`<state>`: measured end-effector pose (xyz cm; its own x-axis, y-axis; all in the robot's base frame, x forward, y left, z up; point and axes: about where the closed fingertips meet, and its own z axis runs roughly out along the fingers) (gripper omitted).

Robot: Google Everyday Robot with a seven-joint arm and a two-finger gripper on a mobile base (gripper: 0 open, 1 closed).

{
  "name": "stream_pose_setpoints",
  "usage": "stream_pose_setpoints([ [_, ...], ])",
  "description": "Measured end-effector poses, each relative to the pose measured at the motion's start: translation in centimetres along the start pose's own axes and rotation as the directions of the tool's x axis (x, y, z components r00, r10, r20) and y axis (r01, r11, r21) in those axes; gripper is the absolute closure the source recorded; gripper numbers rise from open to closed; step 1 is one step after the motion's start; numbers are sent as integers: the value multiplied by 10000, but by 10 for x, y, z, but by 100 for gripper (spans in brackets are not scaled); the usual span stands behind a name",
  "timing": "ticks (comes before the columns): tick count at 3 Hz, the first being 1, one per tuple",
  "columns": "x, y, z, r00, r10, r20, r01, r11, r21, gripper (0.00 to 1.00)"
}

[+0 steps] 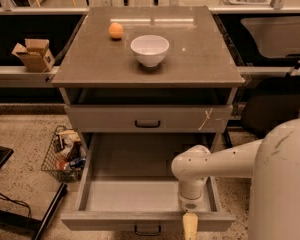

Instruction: Open middle drawer

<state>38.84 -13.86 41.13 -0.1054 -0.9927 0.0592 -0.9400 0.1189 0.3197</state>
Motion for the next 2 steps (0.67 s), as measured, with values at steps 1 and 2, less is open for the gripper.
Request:
stream_pose_setpoints([
  [1,3,7,-13,9999,99,-31,-98,9993,358,0],
  [2,10,45,-52,9994,-34,-340,63,9962,864,0],
])
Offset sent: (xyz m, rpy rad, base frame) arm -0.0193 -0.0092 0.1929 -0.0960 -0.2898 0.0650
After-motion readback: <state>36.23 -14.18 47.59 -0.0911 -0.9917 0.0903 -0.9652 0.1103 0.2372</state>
